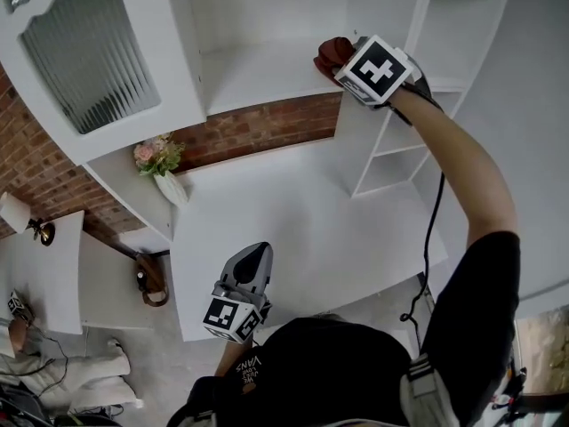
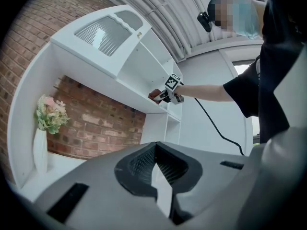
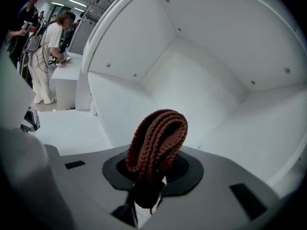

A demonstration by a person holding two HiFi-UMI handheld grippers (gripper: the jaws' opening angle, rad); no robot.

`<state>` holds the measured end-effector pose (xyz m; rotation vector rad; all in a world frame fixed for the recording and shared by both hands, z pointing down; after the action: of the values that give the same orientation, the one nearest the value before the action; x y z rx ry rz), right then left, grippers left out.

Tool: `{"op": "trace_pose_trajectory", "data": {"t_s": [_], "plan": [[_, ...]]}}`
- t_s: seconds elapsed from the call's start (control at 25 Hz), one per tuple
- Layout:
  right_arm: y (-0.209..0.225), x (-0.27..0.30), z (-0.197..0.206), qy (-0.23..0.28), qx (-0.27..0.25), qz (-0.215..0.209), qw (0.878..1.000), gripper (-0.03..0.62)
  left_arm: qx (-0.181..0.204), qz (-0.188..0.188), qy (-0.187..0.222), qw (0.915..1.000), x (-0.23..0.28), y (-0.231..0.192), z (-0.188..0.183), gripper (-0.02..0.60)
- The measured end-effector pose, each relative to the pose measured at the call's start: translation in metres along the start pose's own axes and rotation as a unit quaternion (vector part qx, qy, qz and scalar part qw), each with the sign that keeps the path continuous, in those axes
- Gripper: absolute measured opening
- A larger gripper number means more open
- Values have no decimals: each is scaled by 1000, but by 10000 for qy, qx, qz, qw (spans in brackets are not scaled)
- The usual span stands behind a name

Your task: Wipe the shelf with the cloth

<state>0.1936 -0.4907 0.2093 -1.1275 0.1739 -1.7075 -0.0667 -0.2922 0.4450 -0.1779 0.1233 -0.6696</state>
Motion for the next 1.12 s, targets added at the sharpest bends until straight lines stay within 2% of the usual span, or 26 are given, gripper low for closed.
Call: {"op": "trace_pose_trajectory", "data": {"t_s": [0.24, 0.4, 0.68, 0.96, 1.12], "plan": [[20, -3, 35, -495, -148, 317, 9982, 95, -45, 171, -71, 9998, 18, 6, 3, 6], [27, -7, 42, -730, -665, 668, 9929, 95, -75, 252, -85, 9996, 27, 9, 5, 6], [30, -9, 57, -1159, -1189, 953, 9815, 95, -103, 324, -77, 9994, 35, 13, 7, 6], [30, -17, 68, -1139, -1029, 1008, 9830, 95, -80, 331, -61, 9994, 32, 10, 4, 6], [24, -26, 70, -887, -807, 1034, 9874, 95, -21, 342, -52, 9994, 28, 8, 0, 6]]}}
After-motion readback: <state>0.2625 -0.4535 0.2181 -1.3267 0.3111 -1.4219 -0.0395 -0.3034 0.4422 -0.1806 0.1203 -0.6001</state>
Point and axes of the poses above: the fingertips, and each gripper's own axes: x forward along the fingers, y to its right, z out of its underside, the point moved 4 cm from there along -x, backward along the fingers, and after that the axes turned 5 degrees about -z, right-handed, at the moved point
